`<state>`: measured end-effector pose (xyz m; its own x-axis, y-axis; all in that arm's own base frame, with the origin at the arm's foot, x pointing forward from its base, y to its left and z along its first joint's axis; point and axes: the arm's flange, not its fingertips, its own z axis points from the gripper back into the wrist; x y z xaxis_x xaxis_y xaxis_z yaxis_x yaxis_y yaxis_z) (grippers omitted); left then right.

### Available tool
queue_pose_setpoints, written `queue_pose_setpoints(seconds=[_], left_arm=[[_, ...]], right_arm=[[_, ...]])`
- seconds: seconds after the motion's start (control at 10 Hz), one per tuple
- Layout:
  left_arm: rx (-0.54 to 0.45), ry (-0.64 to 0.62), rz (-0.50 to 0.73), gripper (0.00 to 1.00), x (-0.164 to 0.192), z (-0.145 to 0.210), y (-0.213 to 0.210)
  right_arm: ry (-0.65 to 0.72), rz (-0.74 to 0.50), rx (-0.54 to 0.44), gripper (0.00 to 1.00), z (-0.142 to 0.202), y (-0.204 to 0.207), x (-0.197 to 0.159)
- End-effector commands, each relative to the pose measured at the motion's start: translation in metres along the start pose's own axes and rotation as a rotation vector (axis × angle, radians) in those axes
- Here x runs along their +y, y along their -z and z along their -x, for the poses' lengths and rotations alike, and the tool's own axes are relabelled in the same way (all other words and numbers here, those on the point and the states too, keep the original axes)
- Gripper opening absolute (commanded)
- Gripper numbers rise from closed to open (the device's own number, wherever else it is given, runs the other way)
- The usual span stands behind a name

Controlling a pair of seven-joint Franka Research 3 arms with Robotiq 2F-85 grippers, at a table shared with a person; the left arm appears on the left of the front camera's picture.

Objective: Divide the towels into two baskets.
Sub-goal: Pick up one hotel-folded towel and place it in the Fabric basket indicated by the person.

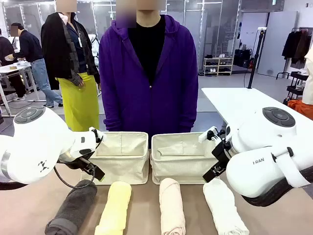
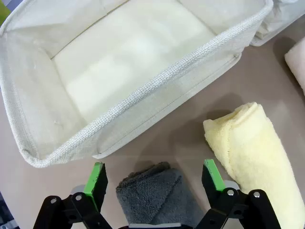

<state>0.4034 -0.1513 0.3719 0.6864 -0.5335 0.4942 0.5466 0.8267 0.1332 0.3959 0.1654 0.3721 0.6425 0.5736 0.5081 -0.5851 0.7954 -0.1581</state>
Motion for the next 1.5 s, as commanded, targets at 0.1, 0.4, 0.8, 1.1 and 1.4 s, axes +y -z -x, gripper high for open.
queue_pose_setpoints(seconds=[0.1, 0.4, 0.8, 1.1, 1.4], left_arm=[[0.0, 0.0, 0.0, 1.0, 0.0, 0.0, 0.0], [0.0, 0.0, 0.0, 1.0, 0.0, 0.0, 0.0], [0.0, 0.0, 0.0, 1.0, 0.0, 0.0, 0.0], [0.0, 0.001, 0.0, 1.0, -0.001, 0.0, 0.0], [0.003, -0.037, 0.049, 1.0, 0.016, -0.022, -0.035]], right_arm=[[0.0, 0.0, 0.0, 1.0, 0.0, 0.0, 0.0], [0.0, 0.0, 0.0, 1.0, 0.0, 0.0, 0.0], [0.0, 0.0, 0.0, 1.0, 0.0, 0.0, 0.0], [0.007, -0.006, -0.005, 1.0, -0.009, -0.011, -0.009], [0.049, -0.071, 0.012, 1.0, -0.032, -0.045, -0.029]])
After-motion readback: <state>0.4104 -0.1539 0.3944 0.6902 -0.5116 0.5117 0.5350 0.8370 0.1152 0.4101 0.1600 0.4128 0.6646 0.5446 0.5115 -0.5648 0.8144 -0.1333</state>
